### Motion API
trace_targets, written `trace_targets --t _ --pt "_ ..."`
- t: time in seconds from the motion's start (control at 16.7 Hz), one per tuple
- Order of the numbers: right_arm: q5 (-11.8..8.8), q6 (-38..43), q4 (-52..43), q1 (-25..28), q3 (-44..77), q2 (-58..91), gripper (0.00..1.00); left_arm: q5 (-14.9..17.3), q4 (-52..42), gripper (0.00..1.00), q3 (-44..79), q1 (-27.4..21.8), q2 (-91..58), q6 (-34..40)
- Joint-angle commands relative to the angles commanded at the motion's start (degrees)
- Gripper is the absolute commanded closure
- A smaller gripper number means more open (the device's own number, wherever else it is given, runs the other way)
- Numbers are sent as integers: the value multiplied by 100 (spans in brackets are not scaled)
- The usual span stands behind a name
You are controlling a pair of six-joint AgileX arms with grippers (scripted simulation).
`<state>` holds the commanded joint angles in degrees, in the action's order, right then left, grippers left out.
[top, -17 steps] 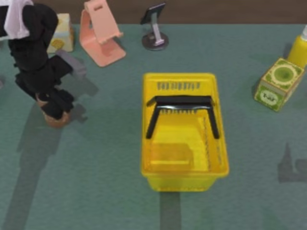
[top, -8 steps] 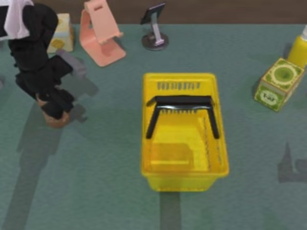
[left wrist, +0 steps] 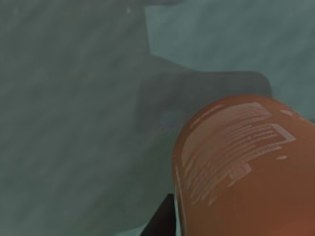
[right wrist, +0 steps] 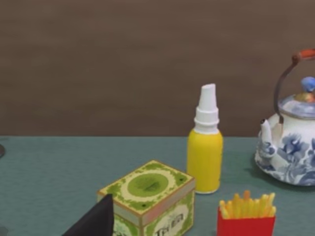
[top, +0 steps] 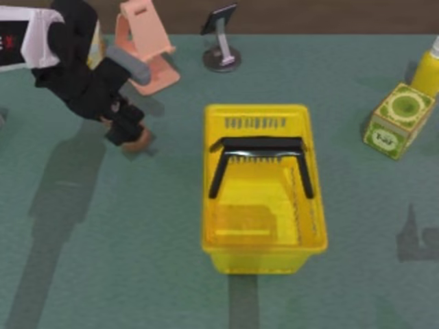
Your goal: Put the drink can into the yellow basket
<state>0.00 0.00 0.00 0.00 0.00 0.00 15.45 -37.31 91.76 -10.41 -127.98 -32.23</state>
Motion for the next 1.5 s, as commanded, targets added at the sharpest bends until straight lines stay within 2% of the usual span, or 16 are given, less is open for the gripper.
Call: trace_targets --t 0.66,0.9,1.02,1.14,1.5 --pt "0 0 0 0 0 0 0 4013 5937 100 -1329 -599 426 2096" --pt "0 0 0 0 0 0 0 5152 7524 100 -1769 -767 711 2695" --pt "0 0 0 0 0 0 0 5514 7973 100 -1906 -819 829 2879" --pt "0 0 0 0 0 0 0 5690 8179 100 -1970 -844 890 2965" --pt "0 0 0 0 0 0 0 5696 8203 100 -1956 -814 853 2957"
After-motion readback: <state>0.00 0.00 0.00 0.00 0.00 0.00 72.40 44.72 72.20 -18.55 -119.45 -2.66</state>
